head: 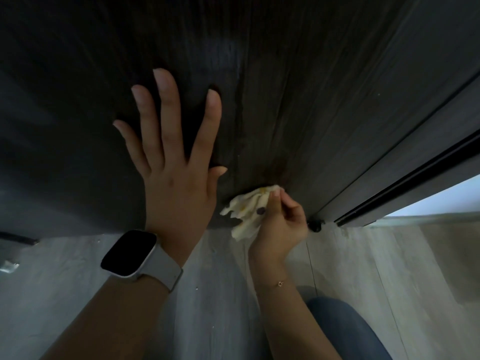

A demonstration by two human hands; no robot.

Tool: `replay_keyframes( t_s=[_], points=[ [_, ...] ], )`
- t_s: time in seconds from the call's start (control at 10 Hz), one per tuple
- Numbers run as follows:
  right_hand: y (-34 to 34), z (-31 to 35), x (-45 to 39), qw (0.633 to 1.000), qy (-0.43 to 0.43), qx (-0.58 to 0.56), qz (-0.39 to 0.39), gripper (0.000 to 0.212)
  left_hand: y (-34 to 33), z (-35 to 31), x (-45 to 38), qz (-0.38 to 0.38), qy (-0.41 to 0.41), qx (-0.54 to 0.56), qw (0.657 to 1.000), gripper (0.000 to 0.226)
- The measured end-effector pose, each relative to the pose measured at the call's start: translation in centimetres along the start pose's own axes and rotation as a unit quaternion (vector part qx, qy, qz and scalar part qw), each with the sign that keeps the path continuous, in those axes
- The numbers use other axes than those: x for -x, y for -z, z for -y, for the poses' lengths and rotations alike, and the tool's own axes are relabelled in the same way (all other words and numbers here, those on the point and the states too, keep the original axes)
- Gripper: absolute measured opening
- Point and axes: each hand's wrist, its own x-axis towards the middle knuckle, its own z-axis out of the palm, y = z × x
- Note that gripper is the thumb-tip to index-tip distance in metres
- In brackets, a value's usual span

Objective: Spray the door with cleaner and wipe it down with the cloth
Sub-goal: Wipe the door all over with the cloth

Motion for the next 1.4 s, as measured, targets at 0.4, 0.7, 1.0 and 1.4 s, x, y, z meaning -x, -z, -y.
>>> replay_keyframes(
  t_s=[0.4, 0.7, 1.0, 1.4],
  points=[
    [-0.3, 1.4, 0.1, 0.999, 0.030, -0.015, 0.031, 0.010, 0.5, 0.2, 0.0, 0.002, 0.000, -0.007, 1.000, 0.095],
    [-0.9, 2.2, 0.3, 0.998, 0.039, -0.040, 0.029, 0.009, 0.4, 0.2, 0.1, 0.006, -0.003, -0.023, 1.000, 0.097],
    [3.2, -1.2, -2.6, 0.953, -0.296, -0.056, 0.034, 0.020, 0.1, 0.6, 0.9, -0.006, -0.023, -0.033, 0.999, 0.094],
    [2.2, -2.6, -2.0, 0.911, -0.387, 0.048, 0.136, 0.024, -4.7, 1.8, 14.0, 0.074, 0.383, 0.220, 0.894, 0.068]
  ],
)
